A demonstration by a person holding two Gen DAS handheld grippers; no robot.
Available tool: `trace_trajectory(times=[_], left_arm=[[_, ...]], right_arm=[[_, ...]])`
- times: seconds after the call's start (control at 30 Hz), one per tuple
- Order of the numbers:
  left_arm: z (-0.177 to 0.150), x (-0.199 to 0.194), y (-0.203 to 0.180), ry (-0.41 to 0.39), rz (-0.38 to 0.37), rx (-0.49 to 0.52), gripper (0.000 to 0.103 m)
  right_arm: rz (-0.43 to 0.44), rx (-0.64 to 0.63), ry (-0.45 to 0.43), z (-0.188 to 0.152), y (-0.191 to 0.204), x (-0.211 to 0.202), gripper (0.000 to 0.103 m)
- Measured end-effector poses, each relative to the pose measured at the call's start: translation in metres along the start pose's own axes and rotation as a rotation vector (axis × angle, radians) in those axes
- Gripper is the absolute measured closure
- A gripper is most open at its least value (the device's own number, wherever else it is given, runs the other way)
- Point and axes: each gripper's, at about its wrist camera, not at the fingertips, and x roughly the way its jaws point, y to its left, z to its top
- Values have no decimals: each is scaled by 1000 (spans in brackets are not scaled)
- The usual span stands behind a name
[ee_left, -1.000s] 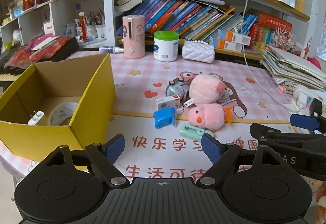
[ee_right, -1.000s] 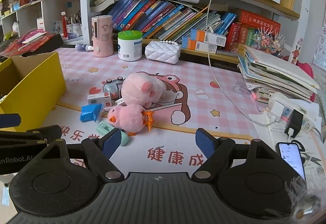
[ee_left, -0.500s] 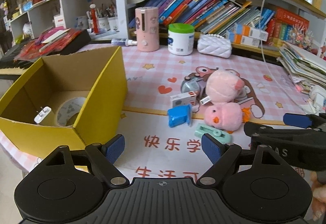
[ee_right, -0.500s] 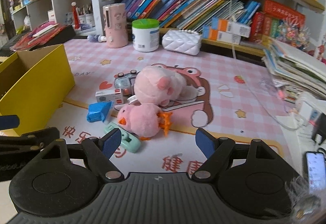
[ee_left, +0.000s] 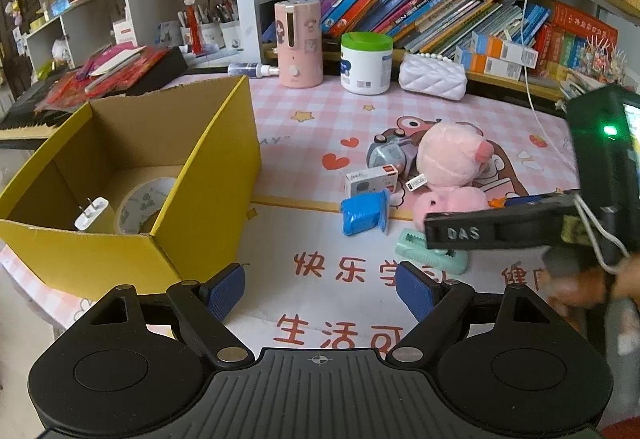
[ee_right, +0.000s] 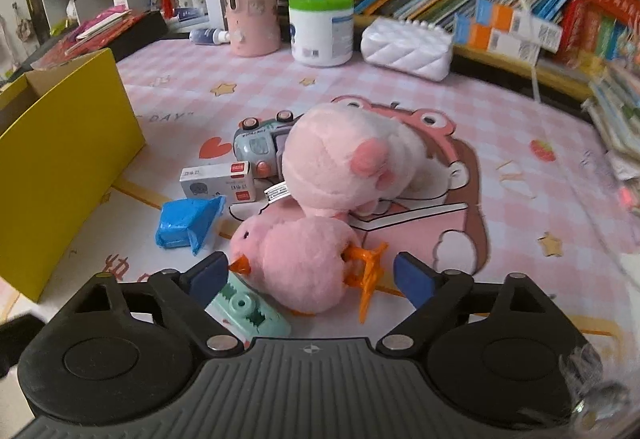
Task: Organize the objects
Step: 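Grasp the pink plush chick with the right tool, then grasp the mint-green dispenser with the left tool while the right tool lifts the chick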
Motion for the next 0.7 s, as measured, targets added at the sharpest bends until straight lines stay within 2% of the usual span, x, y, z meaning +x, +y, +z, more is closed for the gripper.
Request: trace_trajectory(times=[0.1, 0.2, 0.27, 0.37, 0.7], left_arm=[[0, 0, -1, 2, 2, 4, 18], [0, 1, -4, 6, -1, 7, 18], [1, 3, -8, 4, -8, 12, 18], [4, 7, -15, 7, -30, 17, 18], [8, 51, -52, 80, -163, 23, 18]], right_arm=[[9, -4, 19, 2, 0, 10, 12], [25, -20, 9, 2, -1, 10, 20], [49, -13, -16, 2, -6, 3, 27], [66, 25, -37, 1, -16, -12, 28], [-27, 197, -128, -12, -63, -81, 28]])
